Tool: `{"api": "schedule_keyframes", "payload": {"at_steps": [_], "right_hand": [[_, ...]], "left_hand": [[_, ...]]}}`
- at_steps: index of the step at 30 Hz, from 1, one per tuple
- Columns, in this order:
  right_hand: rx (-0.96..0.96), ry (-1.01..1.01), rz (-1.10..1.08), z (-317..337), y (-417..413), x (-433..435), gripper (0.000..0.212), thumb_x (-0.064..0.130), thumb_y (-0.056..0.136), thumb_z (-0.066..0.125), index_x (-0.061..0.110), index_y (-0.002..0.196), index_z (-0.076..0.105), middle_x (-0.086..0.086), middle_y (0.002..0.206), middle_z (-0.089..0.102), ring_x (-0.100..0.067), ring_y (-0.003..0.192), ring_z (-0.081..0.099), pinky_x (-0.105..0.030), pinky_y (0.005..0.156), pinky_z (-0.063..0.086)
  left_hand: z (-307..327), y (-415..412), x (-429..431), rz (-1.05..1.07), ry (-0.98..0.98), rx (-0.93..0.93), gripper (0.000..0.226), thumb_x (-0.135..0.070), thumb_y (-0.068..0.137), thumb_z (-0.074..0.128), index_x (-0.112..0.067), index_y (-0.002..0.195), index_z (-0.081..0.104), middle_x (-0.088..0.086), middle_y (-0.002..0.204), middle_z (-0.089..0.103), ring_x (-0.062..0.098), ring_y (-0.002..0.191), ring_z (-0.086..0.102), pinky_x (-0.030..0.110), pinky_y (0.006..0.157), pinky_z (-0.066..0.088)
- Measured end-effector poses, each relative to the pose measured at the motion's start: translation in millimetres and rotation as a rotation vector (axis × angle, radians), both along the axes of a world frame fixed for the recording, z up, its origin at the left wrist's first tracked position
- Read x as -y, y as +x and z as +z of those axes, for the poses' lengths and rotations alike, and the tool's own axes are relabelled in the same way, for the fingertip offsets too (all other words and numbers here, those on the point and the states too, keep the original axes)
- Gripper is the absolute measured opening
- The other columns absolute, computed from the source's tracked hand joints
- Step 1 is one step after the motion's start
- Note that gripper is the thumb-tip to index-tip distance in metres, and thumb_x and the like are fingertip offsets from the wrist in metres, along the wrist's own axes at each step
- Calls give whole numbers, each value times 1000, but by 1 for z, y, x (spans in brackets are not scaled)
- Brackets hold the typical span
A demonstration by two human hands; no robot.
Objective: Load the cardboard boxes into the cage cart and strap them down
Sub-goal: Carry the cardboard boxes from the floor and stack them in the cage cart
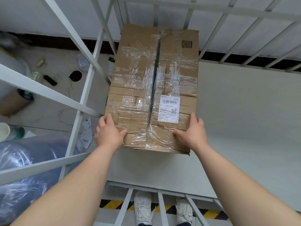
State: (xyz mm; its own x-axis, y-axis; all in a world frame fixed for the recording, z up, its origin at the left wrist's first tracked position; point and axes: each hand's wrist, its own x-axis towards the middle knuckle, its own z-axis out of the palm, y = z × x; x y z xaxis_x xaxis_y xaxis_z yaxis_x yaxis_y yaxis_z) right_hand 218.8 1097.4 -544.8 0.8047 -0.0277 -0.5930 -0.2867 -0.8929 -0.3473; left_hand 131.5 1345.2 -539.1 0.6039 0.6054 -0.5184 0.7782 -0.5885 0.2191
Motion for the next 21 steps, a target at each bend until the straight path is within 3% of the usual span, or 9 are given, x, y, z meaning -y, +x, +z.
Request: {"api": "schedule_keyframes", "payload": {"at_steps": [3, 8, 21], "right_hand": [[58, -67, 144, 35, 5, 3, 73, 41, 84, 68, 15, 145, 37, -12, 156, 26, -29, 143, 26, -38, 115, 26], [88, -53, 232, 120, 15, 17, 51, 30, 91, 60, 10, 137, 48, -9, 143, 46, -28, 131, 43, -35, 104, 36], [332, -87, 113, 377, -27, 95, 46, 28, 94, 57, 9, 134, 48, -8, 135, 53, -27, 128, 45, -35, 107, 34]], "left_hand": [[33, 12, 10, -193, 17, -27, 68, -41, 92, 59, -19, 150, 30, 3, 156, 30, 28, 140, 30, 42, 114, 25], [112, 37, 32, -393, 36, 46, 52, -41, 95, 51, -20, 142, 44, 1, 148, 43, 26, 133, 41, 39, 111, 28], [364, 63, 128, -861, 173, 290, 45, -43, 96, 48, -24, 137, 51, -3, 135, 57, 21, 120, 55, 37, 104, 37]]}}
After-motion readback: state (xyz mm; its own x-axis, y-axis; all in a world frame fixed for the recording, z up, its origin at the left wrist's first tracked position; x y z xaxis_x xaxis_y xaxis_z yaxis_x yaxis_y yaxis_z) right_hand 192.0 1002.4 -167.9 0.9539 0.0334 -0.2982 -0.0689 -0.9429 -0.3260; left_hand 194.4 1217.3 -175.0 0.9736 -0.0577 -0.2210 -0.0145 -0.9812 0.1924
